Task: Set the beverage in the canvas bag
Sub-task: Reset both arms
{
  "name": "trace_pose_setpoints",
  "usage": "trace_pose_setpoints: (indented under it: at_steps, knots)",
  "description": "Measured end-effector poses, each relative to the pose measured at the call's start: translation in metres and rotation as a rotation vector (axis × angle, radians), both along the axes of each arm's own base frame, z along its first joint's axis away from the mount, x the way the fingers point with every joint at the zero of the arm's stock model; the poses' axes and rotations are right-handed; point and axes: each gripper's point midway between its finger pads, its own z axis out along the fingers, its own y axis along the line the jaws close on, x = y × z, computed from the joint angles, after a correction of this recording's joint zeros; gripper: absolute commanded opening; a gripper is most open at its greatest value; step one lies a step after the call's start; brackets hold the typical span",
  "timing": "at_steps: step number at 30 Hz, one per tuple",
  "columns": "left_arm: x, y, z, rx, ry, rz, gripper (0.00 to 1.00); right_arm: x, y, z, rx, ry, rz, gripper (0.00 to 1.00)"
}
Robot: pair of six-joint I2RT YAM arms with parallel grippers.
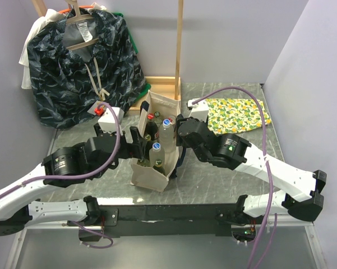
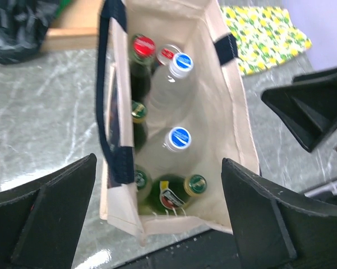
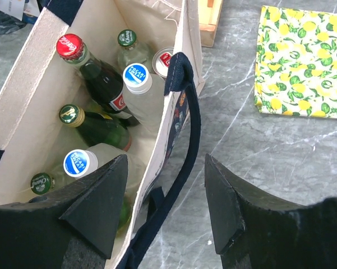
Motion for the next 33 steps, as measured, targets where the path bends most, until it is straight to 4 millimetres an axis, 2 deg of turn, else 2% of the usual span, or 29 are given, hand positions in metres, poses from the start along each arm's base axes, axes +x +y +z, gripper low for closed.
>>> trace_pose_setpoints:
  at_steps: [14,21,29,33]
  knots:
    - [0.012,0.040,-0.005,0.108,-0.037,0.186,0.96,-0.002,-0.008,0.009,0.016,-0.019,-0.011,0.64]
    - [0.016,0.046,-0.003,0.115,-0.055,0.224,0.96,-0.004,-0.020,0.013,0.029,-0.036,-0.037,0.65]
    - [0.018,0.050,-0.002,0.119,-0.069,0.246,0.96,-0.007,-0.034,0.001,0.001,-0.034,-0.061,0.66]
    - [0.018,0.053,-0.003,0.124,-0.073,0.254,0.96,-0.006,-0.037,0.001,-0.001,-0.037,-0.071,0.66]
